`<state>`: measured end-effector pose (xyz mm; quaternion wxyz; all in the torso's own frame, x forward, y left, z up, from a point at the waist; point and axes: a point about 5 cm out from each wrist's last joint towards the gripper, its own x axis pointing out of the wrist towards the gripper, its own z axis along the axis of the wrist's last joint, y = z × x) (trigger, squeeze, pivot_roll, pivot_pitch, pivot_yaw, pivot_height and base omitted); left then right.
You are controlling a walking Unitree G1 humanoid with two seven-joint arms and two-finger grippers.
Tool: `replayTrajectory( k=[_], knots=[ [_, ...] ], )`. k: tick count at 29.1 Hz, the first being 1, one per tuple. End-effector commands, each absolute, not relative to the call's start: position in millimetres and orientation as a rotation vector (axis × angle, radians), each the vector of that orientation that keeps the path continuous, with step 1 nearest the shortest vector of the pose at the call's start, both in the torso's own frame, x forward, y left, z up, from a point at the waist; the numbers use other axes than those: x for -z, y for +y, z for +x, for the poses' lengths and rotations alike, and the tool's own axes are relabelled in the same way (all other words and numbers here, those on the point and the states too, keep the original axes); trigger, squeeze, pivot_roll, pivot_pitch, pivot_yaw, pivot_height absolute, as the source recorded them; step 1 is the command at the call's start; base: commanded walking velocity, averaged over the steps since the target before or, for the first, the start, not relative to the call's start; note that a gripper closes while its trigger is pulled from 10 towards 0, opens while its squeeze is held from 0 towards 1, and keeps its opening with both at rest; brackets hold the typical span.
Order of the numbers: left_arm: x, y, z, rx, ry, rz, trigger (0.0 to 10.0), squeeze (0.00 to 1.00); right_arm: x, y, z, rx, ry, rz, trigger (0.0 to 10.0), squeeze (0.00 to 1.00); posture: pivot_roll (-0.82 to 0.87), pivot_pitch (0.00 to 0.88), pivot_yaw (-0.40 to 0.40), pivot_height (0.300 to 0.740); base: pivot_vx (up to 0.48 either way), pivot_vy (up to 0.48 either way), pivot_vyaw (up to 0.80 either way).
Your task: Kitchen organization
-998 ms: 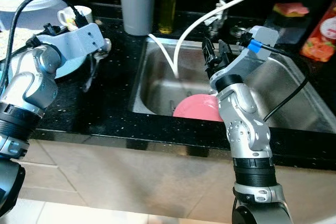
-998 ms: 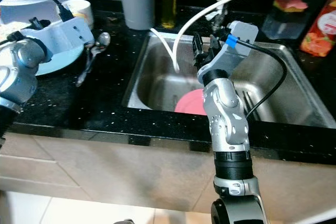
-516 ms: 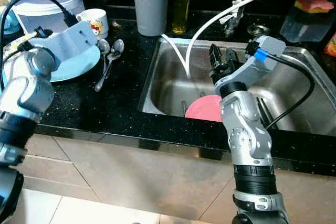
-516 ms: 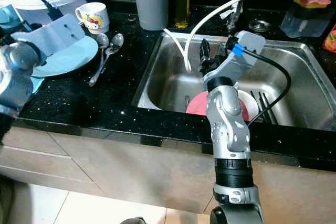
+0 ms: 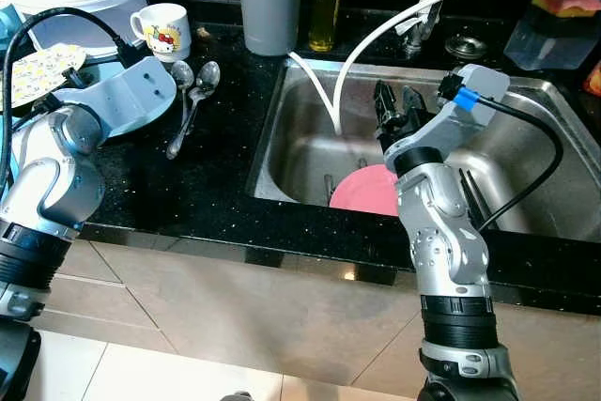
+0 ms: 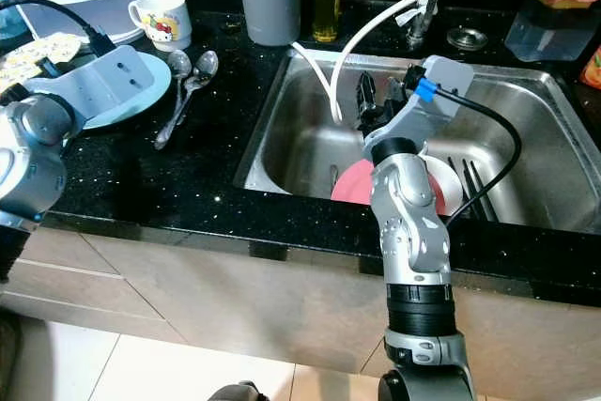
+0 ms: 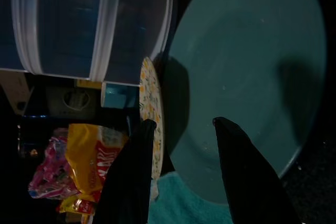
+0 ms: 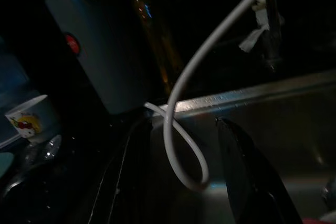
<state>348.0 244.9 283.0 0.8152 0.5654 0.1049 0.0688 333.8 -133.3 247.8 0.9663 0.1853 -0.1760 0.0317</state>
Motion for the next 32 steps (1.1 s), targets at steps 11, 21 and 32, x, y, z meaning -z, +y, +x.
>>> replayTrajectory(
  k=[11,21,32],
  knots=[
    [-275,232,343,0.008,0.202,1.454,10.0,0.00,-245,-133,333,-0.064,-0.338,0.376,10.0,0.00,0.37,0.155,0.014,0.740,0.000,0.000,0.00],
    [-265,222,340,0.128,0.259,1.372,10.0,0.00,-244,-132,332,-0.067,-0.337,0.379,10.0,0.00,0.36,0.124,0.017,0.740,0.000,0.000,0.00],
    [-246,233,338,0.111,0.340,1.398,10.0,0.00,-247,-131,333,-0.079,-0.345,0.374,10.0,0.00,0.35,0.104,0.005,0.740,0.000,0.000,0.00]
  ],
)
